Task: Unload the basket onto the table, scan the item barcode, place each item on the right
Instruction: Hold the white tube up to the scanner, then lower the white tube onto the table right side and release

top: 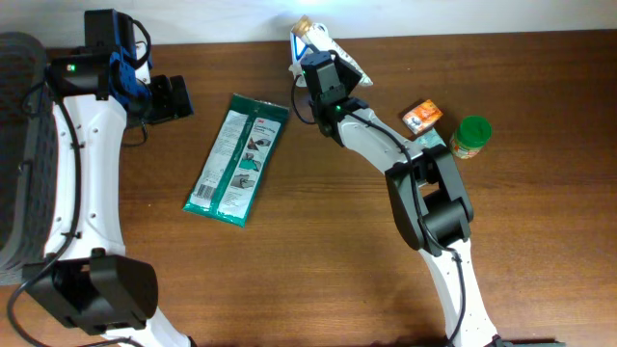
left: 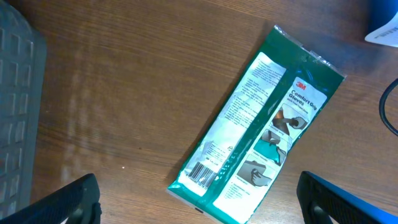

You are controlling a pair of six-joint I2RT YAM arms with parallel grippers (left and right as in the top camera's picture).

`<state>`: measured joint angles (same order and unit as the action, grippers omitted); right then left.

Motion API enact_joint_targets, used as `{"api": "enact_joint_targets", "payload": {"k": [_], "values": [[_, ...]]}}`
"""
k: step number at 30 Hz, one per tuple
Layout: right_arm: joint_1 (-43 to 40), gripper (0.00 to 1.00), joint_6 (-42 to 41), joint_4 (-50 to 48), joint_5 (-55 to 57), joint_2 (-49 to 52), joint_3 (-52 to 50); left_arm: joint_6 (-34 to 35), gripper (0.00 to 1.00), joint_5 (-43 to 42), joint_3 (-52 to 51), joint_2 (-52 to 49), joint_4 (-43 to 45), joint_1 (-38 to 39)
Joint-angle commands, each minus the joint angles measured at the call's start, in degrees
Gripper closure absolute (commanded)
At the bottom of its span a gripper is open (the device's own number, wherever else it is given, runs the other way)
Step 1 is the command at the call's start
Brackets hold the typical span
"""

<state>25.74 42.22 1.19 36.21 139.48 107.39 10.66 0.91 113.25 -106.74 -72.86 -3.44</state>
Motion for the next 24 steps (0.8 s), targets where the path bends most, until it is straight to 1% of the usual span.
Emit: {"api": "enact_joint_targets", "payload": {"k": [1,4,6,8,10,12,13,16,18,19,20,22,24], "values": [[0.9,0.96,-2.34,-1.03,1.81,-4.35,1.27,-0.48,0.01,0.42,0.42,0.7,0.07,0.0],[1.27,0.96,-5.86,1.68,0.98,-8.5,1.27,-0.48,0.01,0.42,0.42,0.7,0.07,0.0],[1.27,0.96,-11.41,7.87,-5.03,-13.25,1.27,-0.48,0.01,0.42,0.42,0.7,0.07,0.0],[1.01,0.96,-20.11,16.11,-14.23,-19.19,1.27,-0.48,0.01,0.39,0.42,0.7,0.07,0.0],[0.48,0.96,-27.65,22.69,-20.9,-23.74,1.27,-0.48,0.01,0.42,0.42,0.7,0.07,0.0],[-0.72,0.96,-37.73,32.26,-29.62,-28.94,1.27,-0.48,0.01,0.42,0.42,0.7,0.07,0.0],[-1.88,0.96,-43.76,39.04,-34.34,-31.67,1.27,-0.48,0.01,0.42,0.42,0.7,0.07,0.0],[-5.09,0.96,-51.69,53.07,-40.11,-33.24,1.25,-0.48,0.01,0.42,0.42,0.7,0.07,0.0],[-6.75,0.96,-52.39,59.36,-41.94,-32.37,-0.02,-0.48,0.01,0.42,0.42,0.7,0.07,0.0],[-7.63,0.96,-52.35,62.14,-42.01,-31.69,-1.99,-0.48,0.01,0.39,0.42,0.7,0.07,0.0],[-8.28,0.96,-52.11,62.88,-41.97,-30.84,-5.07,-0.48,0.01,0.42,0.42,0.7,0.07,0.0],[-9.05,0.96,-51.01,60.85,-41.75,-29.59,-10.38,-0.48,0.01,0.42,0.42,0.7,0.07,0.0],[-9.73,0.96,-49.96,55.84,-41.77,-29.03,-16.46,-0.48,0.01,0.42,0.42,0.7,0.07,0.0]]}}
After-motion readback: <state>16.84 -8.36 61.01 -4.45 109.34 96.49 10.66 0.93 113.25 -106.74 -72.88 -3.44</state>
